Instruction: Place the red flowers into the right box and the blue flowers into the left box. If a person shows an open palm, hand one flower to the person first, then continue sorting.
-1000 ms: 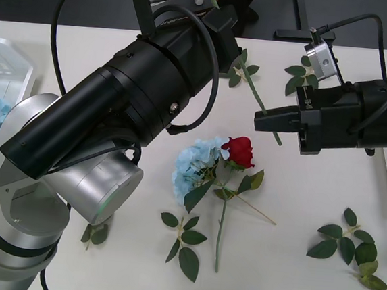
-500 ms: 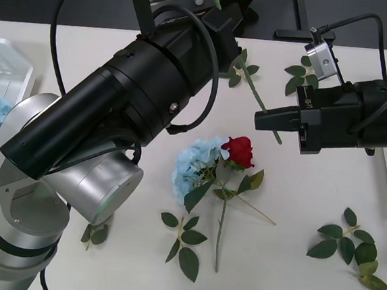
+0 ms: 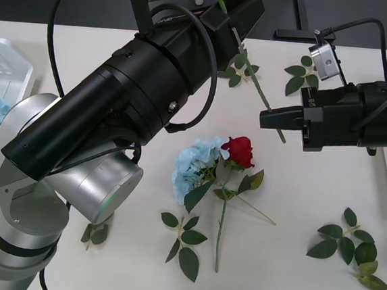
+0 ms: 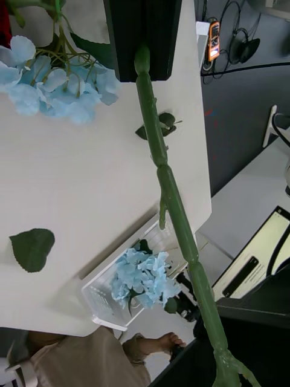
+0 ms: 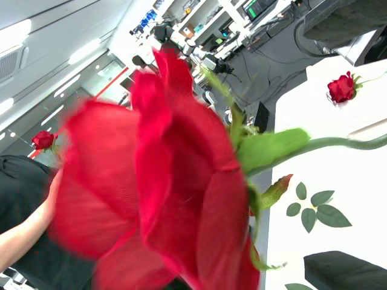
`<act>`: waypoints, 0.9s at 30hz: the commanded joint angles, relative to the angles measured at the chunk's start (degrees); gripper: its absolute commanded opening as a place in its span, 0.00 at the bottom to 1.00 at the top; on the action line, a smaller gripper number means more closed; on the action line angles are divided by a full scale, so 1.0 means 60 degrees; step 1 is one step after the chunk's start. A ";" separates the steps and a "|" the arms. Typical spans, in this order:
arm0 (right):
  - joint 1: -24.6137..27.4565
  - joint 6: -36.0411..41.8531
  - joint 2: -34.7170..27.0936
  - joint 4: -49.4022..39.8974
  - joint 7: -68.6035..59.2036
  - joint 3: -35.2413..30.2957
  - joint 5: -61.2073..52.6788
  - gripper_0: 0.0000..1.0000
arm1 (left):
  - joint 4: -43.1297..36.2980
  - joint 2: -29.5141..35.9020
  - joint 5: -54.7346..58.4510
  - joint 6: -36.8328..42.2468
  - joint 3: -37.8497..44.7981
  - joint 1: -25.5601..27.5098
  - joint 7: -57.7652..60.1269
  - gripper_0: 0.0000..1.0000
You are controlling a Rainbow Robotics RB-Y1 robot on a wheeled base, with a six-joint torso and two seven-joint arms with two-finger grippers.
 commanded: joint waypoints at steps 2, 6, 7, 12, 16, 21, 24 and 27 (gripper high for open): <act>-0.0201 0.0074 -0.0732 0.0647 0.0309 -0.0164 -0.0330 0.00 | -0.0239 0.0228 -0.0129 -0.0160 -0.0203 -0.0463 0.0518 1.00; -0.0230 0.0206 -0.1230 0.1555 0.0280 -0.0179 -0.0579 0.00 | -0.0239 0.0228 -0.0129 -0.0160 -0.0203 -0.0448 0.0532 1.00; -0.0230 0.0279 -0.1421 0.1907 0.0265 -0.0164 -0.0637 0.00 | -0.0239 0.0228 -0.0129 -0.0160 -0.0203 -0.0448 0.0532 1.00; -0.0157 0.0279 -0.2197 0.3137 0.0192 -0.0194 -0.0623 0.00 | -0.0254 0.0316 -0.0055 -0.0072 -0.0188 -0.0463 0.0561 1.00; -0.0128 0.0206 -0.2812 0.4236 0.0148 -0.0208 -0.0535 0.00 | -0.0298 0.0506 0.0399 0.0733 -0.0027 -0.0610 0.0503 1.00; -0.0201 0.0221 -0.3208 0.5745 0.0089 -0.0238 -0.0008 0.00 | -0.0650 0.1268 0.1659 0.2008 0.0295 -0.0698 0.0312 1.00; -0.0201 0.0206 -0.3266 0.6917 0.0045 -0.0252 0.0359 0.00 | -0.1060 0.1854 0.2743 0.3048 0.0588 -0.0698 0.0107 1.00; -0.0230 0.0074 -0.3266 0.8132 0.0045 -0.0252 0.0666 0.00 | -0.1499 0.2294 0.4266 0.4308 0.1174 -0.0683 -0.0552 1.00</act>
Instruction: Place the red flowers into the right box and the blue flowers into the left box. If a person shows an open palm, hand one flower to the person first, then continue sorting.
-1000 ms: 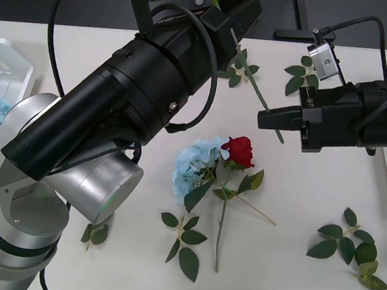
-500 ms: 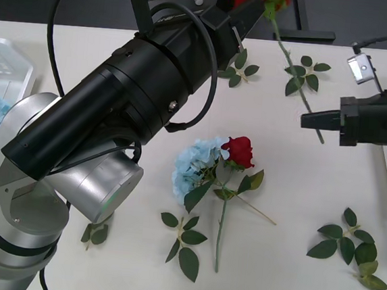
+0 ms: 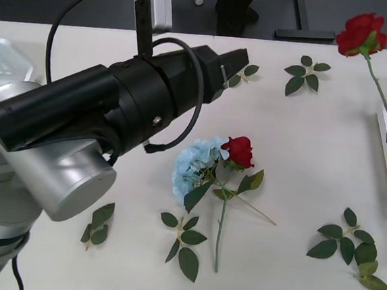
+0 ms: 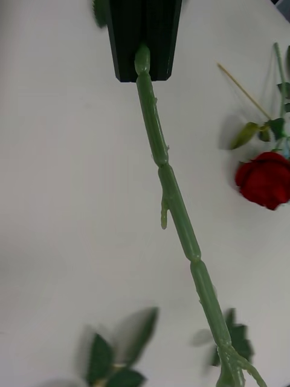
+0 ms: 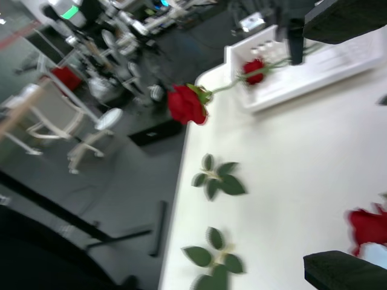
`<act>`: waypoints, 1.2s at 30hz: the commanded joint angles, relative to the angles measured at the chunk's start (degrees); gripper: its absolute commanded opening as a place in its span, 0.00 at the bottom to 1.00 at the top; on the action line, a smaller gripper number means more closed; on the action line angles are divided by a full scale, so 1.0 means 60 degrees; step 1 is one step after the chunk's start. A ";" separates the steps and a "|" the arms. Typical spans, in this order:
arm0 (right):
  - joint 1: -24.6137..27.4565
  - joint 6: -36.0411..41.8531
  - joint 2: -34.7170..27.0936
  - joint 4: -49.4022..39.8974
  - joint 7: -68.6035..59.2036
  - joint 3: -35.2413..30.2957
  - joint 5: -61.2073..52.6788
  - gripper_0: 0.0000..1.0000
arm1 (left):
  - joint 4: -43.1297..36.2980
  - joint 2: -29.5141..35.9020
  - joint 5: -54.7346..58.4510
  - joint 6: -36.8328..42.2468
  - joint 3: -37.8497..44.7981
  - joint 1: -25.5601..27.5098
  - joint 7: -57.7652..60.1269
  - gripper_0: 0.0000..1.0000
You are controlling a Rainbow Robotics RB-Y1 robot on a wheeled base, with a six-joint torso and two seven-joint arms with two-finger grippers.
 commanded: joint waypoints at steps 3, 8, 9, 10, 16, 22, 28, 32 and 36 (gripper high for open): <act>-0.0213 -0.0601 -0.0433 0.2169 0.0071 -0.0207 0.0708 0.00 | -0.1320 0.1074 0.3086 0.2597 0.1777 -0.0324 -0.1344 1.00; -0.0140 -0.1685 -0.0287 0.3004 -0.0003 -0.0178 0.1455 0.00 | -0.1481 0.1221 0.5093 0.4237 0.3110 -0.0060 -0.2956 1.00; -0.0125 -0.1817 -0.0272 0.3092 -0.0017 -0.0178 0.1543 0.00 | -0.1481 0.1235 0.5239 0.4340 0.3227 0.0028 -0.3146 1.00; -0.0140 -0.2022 -0.0257 0.3297 -0.0032 -0.0178 0.1690 0.00 | -0.1481 0.1294 0.5503 0.4487 0.3476 0.0247 -0.3586 1.00; -0.0140 -0.2315 -0.0360 0.4366 -0.0076 -0.0178 0.1675 0.00 | -0.0822 0.1807 0.6763 0.4560 0.4267 0.1229 -0.6633 1.00; -0.0096 -0.2696 -0.0301 0.5128 -0.0032 -0.0104 0.2217 0.00 | -0.0016 0.1939 0.7788 0.4545 0.4999 0.1800 -0.9108 1.00; -0.0096 -0.2974 -0.0184 0.5304 -0.0149 -0.0075 0.3140 0.00 | 0.1376 0.1939 0.9546 0.4516 0.5878 0.2122 -1.1701 1.00; -0.0111 -0.2974 -0.0126 0.5216 -0.0208 -0.0075 0.3594 0.00 | 0.2489 0.1939 1.0703 0.4252 0.6230 0.2445 -1.3854 1.00; -0.0125 -0.2974 -0.0126 0.5201 -0.0208 -0.0119 0.3682 0.44 | 0.3675 0.2012 1.2109 0.3769 0.6274 0.2913 -1.5876 1.00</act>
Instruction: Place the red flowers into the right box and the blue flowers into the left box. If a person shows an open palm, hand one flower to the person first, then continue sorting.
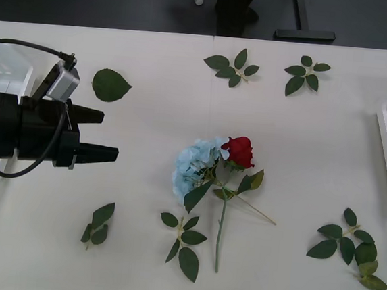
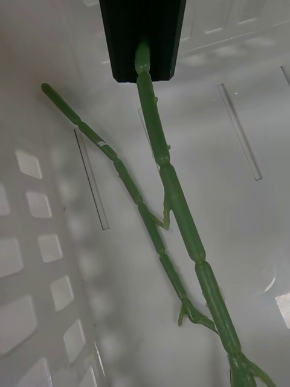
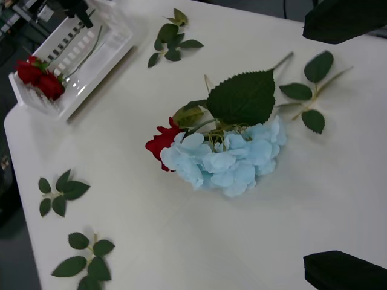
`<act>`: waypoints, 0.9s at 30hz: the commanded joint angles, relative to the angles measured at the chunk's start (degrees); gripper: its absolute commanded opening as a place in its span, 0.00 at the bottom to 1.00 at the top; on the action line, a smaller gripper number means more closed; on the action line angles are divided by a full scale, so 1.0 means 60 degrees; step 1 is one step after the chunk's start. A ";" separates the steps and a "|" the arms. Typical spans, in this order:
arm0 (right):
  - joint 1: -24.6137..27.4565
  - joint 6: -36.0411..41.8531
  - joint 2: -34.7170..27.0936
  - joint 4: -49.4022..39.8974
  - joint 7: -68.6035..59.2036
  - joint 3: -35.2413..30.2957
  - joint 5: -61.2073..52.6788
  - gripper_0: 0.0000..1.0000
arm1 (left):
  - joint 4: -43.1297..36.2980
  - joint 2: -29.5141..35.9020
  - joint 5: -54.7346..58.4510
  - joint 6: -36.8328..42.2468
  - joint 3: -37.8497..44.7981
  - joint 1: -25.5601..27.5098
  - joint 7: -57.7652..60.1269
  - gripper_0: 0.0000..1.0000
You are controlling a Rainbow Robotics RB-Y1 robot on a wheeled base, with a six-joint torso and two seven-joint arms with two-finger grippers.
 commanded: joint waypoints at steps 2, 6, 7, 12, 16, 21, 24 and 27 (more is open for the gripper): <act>-0.0142 -0.0091 -0.0109 -0.0010 -0.0181 -0.0119 0.0125 0.64 | 0.1227 0.0405 0.1644 -0.0639 0.0199 0.0818 -0.2907 1.00; -0.0157 -0.0091 -0.0124 -0.0127 -0.0152 -0.0119 0.0139 0.86 | 0.1886 0.0639 0.2742 -0.1151 -0.0196 0.1185 -0.4460 1.00; -0.0142 -0.0091 -0.0124 -0.0156 -0.0152 -0.0105 0.0139 0.87 | 0.1944 0.0698 0.2860 -0.1254 -0.0284 0.1228 -0.4635 1.00; -0.0157 0.0055 -0.0124 -0.0610 -0.0196 -0.0134 0.0139 0.90 | 0.2193 0.1445 0.3826 -0.2294 -0.1090 0.1580 -0.4922 1.00; -0.0171 0.0172 -0.0109 -0.1313 -0.0284 -0.0119 0.0139 0.90 | 0.2252 0.1840 0.4295 -0.2646 -0.1456 0.1683 -0.4922 1.00; -0.0201 0.0524 -0.0080 -0.2822 -0.0694 -0.0149 0.0022 0.90 | 0.2677 0.1855 0.4822 -0.2587 -0.1588 0.1639 -0.4922 1.00; -0.0215 0.0641 -0.0080 -0.3862 -0.1177 -0.0163 -0.0183 0.90 | 0.2706 0.1855 0.4881 -0.2572 -0.1661 0.1595 -0.4922 1.00; -0.0215 0.0641 -0.0080 -0.4902 -0.1646 -0.0163 -0.0227 0.90 | 0.2706 0.1855 0.4881 -0.2572 -0.1661 0.1595 -0.4922 1.00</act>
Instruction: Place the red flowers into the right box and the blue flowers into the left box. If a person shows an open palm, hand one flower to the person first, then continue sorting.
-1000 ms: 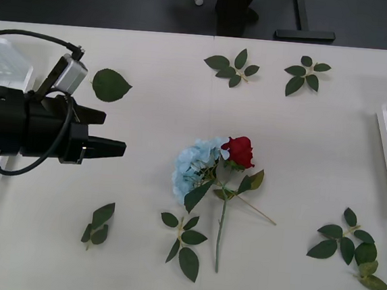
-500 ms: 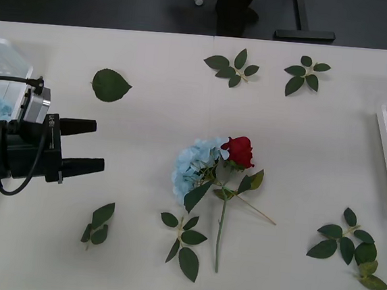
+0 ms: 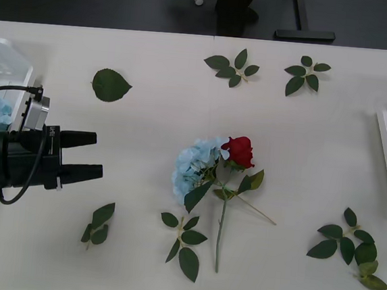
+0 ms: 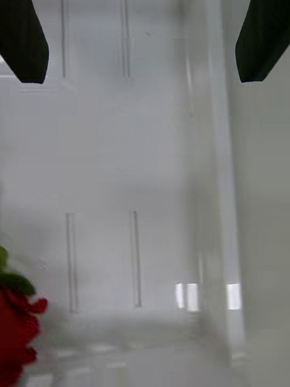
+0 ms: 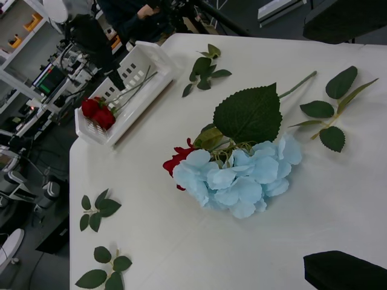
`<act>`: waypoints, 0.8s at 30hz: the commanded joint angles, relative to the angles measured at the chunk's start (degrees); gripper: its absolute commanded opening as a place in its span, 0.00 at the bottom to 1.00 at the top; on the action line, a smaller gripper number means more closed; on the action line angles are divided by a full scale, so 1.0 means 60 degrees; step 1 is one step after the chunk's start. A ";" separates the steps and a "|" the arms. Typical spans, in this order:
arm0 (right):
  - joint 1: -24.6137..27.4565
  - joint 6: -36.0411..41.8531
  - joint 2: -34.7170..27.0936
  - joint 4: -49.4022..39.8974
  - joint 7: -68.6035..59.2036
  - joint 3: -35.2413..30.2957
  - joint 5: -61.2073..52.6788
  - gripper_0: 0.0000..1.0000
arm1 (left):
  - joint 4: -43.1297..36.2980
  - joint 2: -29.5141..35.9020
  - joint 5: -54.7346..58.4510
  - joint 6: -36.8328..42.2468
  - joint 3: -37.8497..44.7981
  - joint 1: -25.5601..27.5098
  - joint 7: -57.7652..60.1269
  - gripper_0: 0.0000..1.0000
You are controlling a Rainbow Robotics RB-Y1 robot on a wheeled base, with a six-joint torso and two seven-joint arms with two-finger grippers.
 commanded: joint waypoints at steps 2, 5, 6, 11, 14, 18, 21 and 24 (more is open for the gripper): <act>-0.0229 0.0096 -0.0080 -0.1773 -0.0826 -0.0163 -0.0264 0.90 | -0.0030 0.0324 0.0158 -0.0024 -0.0160 0.0154 -0.0883 1.00; -0.0244 0.0169 -0.0080 -0.2608 -0.0929 -0.0105 -0.0733 0.90 | -0.0030 0.0324 0.0158 -0.0024 -0.0160 0.0154 -0.0883 1.00; -0.0258 0.0227 -0.0080 -0.2931 -0.0943 -0.0061 -0.0894 0.90 | -0.0030 0.0324 0.0158 -0.0024 -0.0160 0.0154 -0.0883 1.00; -0.0214 0.1018 0.0169 -0.4454 -0.1031 -0.0061 -0.1099 0.90 | -0.0030 0.0324 0.0158 -0.0024 -0.0160 0.0154 -0.0883 1.00; -0.0214 0.1546 0.0432 -0.5187 -0.1134 -0.0046 -0.1114 0.93 | -0.0030 0.0324 0.0158 -0.0024 -0.0174 0.0154 -0.0883 1.00; -0.0214 0.1927 0.0828 -0.5934 -0.1163 -0.0046 -0.1085 1.00 | -0.0030 0.0324 0.0158 -0.0024 -0.0160 0.0154 -0.0883 1.00; -0.0302 0.2088 0.1253 -0.6021 -0.0870 -0.0046 -0.1275 1.00 | -0.0030 0.0310 0.0158 -0.0024 -0.0160 0.0154 -0.0883 1.00; -0.0390 0.2176 0.1546 -0.6021 -0.0269 -0.0046 -0.1363 1.00 | -0.0030 0.0324 0.0172 -0.0024 -0.0160 0.0154 -0.0883 1.00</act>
